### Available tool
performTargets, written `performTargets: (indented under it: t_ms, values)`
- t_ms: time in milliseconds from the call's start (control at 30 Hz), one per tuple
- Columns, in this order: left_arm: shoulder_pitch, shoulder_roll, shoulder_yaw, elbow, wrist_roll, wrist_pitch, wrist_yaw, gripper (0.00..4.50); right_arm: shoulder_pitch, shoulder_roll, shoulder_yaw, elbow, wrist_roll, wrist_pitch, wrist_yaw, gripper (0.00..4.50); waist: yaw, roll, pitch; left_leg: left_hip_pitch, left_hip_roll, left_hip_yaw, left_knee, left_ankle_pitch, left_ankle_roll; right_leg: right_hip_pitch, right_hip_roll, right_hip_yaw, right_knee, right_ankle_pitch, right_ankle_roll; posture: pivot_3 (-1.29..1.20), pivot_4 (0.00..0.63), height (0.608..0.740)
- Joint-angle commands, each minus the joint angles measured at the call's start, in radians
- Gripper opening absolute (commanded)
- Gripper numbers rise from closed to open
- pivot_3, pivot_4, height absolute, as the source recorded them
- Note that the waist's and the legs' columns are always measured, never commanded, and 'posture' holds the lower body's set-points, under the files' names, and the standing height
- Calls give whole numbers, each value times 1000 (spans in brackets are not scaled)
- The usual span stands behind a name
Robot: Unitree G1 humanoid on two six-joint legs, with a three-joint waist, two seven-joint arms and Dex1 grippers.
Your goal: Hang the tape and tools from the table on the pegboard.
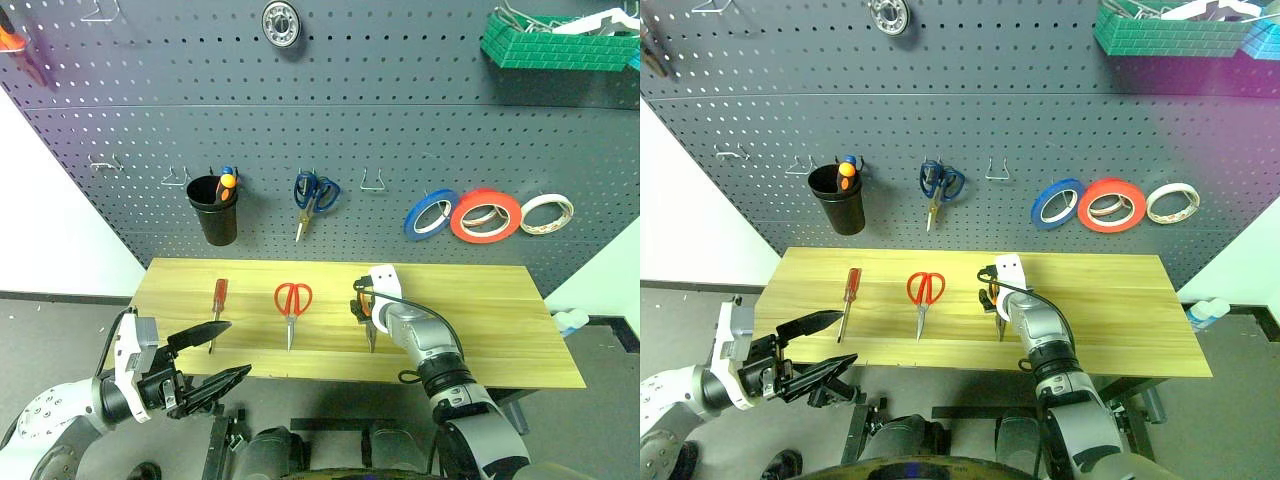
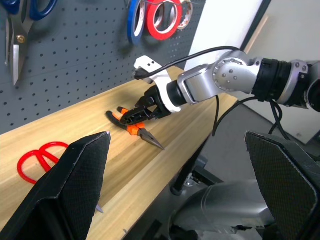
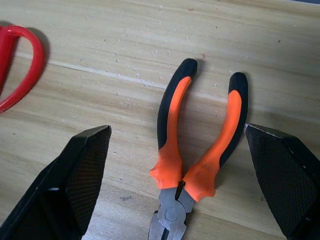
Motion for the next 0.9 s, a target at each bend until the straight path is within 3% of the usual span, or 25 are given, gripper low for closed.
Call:
performTargets:
  t_ms: [33, 500, 900]
  values:
    - [13, 11, 32, -45, -29, 2, 0, 4500, -25, 6, 1, -10, -10, -18, -11, 4465, 5, 0, 0, 0, 0, 0, 0, 0, 0, 0, 0, 0, 0, 0, 0, 8, 19, 740]
    - [108, 24, 95, -123, -82, 22, -3, 4500, 93, -4, 3, -176, -34, 59, -47, 4465, 4, -2, 47, -1, 0, -1, 0, 0, 0, -1, -1, 0, -1, 0, 0, -17, 93, 740]
    - [149, 35, 148, -165, -118, 44, 9, 4500, 80, 34, 2, -191, -28, 92, -62, 4465, 5, -8, 80, -4, 0, -1, -1, 0, 0, -3, -1, 0, -3, 0, 0, 11, 116, 740]
